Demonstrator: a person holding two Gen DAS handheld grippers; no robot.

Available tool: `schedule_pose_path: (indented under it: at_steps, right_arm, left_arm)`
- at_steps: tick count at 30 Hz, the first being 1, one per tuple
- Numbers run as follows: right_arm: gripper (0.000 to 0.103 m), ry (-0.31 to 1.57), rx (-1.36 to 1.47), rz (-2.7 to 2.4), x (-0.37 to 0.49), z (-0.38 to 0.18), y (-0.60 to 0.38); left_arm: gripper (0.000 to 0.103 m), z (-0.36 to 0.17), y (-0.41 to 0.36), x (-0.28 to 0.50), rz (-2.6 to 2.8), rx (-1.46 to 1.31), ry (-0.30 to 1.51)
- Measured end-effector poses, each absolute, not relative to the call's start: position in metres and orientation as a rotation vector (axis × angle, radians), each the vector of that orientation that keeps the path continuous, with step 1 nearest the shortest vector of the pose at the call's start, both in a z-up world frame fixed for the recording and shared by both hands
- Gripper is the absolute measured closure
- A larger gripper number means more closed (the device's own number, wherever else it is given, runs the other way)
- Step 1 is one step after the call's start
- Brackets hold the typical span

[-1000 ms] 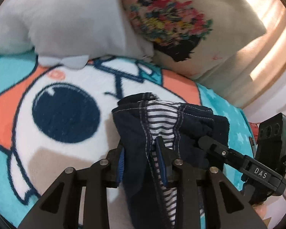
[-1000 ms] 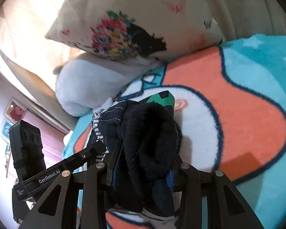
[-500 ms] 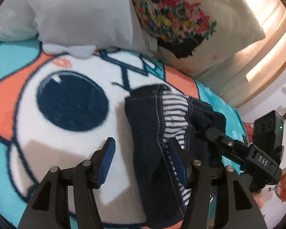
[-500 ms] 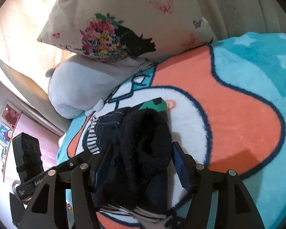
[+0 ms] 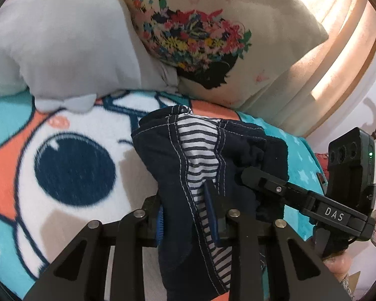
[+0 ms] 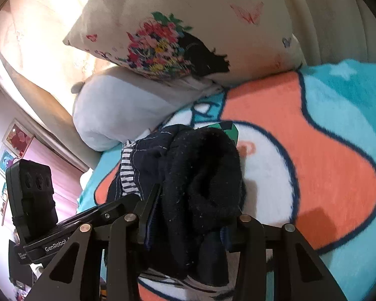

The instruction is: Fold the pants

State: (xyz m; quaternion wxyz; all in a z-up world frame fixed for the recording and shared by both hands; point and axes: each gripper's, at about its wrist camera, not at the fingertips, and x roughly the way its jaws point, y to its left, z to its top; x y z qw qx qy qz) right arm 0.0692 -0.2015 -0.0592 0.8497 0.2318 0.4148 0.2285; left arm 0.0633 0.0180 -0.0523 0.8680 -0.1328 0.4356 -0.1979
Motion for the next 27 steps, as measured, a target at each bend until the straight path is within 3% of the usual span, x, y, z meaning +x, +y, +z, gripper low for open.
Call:
schedule_pose_path:
  at_steps: [13, 22, 27]
  right_arm:
    - [0.059, 0.838, 0.407, 0.507, 0.11, -0.038, -0.181]
    - [0.059, 0.9, 0.424, 0.483, 0.126, -0.066, -0.181]
    - [0.057, 0.924, 0.435, 0.443, 0.133, -0.079, -0.183]
  left_arm:
    - [0.076, -0.045, 0.019, 0.101, -0.309, -0.189, 0.887]
    - [0.076, -0.068, 0.016, 0.109, -0.265, -0.174, 0.949]
    - [0.07, -0.069, 0.015, 0.108, -0.25, -0.163, 0.94]
